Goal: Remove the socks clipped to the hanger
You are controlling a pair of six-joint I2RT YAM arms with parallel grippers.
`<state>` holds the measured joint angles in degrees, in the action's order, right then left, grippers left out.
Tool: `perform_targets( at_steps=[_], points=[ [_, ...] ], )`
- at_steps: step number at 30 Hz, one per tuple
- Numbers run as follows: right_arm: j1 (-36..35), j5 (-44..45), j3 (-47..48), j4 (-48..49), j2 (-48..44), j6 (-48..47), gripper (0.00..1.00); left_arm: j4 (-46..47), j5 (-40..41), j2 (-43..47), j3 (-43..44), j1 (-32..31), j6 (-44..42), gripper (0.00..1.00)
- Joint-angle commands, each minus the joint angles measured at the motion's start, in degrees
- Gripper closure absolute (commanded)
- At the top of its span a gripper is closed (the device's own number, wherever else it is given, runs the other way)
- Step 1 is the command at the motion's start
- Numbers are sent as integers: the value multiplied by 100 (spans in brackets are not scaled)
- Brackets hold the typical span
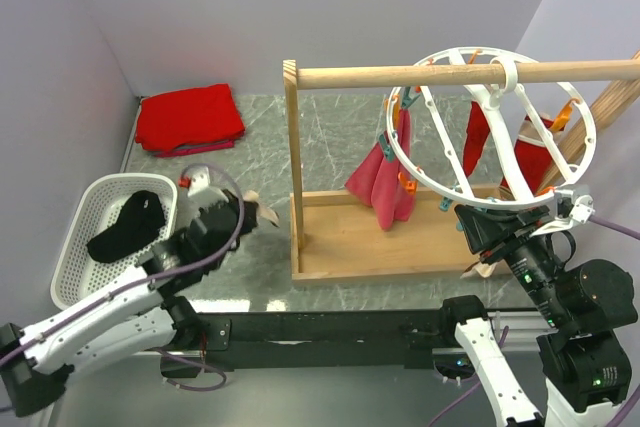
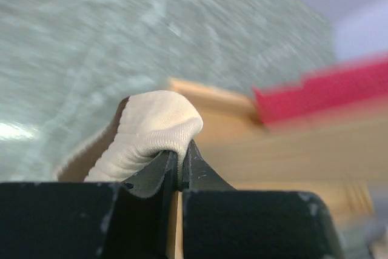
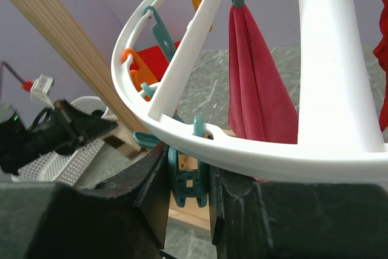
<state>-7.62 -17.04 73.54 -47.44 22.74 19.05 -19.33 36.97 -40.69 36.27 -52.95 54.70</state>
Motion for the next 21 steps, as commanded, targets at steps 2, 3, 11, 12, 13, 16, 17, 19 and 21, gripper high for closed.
perform_targets(
  at_steps=[2, 3, 11, 12, 13, 16, 17, 19, 21],
  points=[
    [-21, -89, -147, -20, -103, -59, 99, -413, -1173, -887, 995, 1897, -284, 99],
    [-21, -72, -173, -37, -121, -68, 99, -422, -1244, -941, 1213, 2128, -249, 99],
    [-21, -80, -103, -125, -138, -121, 99, -827, -1591, -1231, 2042, 4042, -310, 99],
    [-21, -80, -111, -116, -147, -112, 99, -835, -1849, -1240, 2059, 4308, -311, 99],
    [-21, -89, -120, -116, -147, -103, 99, -835, -2051, -1223, 2059, 4563, -311, 99],
    [-21, -150, -85, -134, -121, -112, 99, -1010, -2397, -1170, 2147, 5285, -389, 99],
    [-21, -159, -50, -125, -112, -112, 99, -1098, -2318, -1161, 2208, 5695, -433, 99],
    [-21, -160, -15, -143, -112, -103, 99, -1387, -1897, -1161, 2375, 6023, -521, 99],
    [-21, -168, 20, -151, -121, -103, 99, -1512, -1886, -1170, 2428, 6576, -583, 99]
  ],
)
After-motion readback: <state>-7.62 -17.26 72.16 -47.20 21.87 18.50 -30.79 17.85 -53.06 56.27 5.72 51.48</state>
